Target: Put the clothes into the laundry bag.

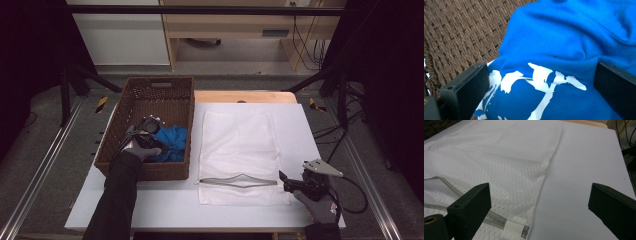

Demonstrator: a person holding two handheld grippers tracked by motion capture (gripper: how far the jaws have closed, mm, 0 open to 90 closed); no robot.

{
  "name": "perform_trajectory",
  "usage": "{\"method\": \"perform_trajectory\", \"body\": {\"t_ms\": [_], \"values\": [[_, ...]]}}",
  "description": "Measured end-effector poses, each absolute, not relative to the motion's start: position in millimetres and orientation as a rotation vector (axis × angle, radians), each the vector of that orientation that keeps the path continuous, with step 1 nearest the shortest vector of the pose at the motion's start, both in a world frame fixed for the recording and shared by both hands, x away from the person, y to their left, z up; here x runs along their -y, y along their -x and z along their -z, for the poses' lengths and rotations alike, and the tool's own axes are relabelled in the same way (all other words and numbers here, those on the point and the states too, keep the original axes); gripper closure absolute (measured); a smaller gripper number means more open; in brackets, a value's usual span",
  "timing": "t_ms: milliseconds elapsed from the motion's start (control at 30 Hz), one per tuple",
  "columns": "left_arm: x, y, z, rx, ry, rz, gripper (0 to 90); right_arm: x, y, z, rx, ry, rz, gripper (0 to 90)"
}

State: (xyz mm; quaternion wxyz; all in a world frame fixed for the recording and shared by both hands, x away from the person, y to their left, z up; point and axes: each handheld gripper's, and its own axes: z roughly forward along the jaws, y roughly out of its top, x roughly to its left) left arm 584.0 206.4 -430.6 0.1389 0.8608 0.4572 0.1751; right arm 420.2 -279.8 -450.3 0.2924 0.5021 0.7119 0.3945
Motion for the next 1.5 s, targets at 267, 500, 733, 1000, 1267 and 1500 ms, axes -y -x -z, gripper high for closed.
{"method": "perform_trajectory", "body": {"t_ms": [267,500,733,1000,1267,1500], "values": [[-204,-588,438,-1.351,-2.555,-0.428,5.6,280,-420,450,-1.898,-1.338,-1.050,5.0],[-205,-590,440,-1.404,-2.544,-0.342,14.0,281,-420,450,-1.893,-1.341,-1.051,5.0],[-203,-587,437,-1.352,-2.557,-0.341,31.9,280,-420,450,-1.902,-1.350,-1.050,5.2],[-202,-585,433,-1.319,-2.558,-0.394,55.6,279,-421,451,-1.906,-1.338,-1.044,5.3],[-207,-581,425,-1.303,-2.454,-0.442,62.7,281,-420,451,-1.904,-1.347,-1.048,5.3],[-216,-575,412,-1.282,-2.265,-0.515,62.9,281,-420,451,-1.904,-1.347,-1.048,5.3]]}}
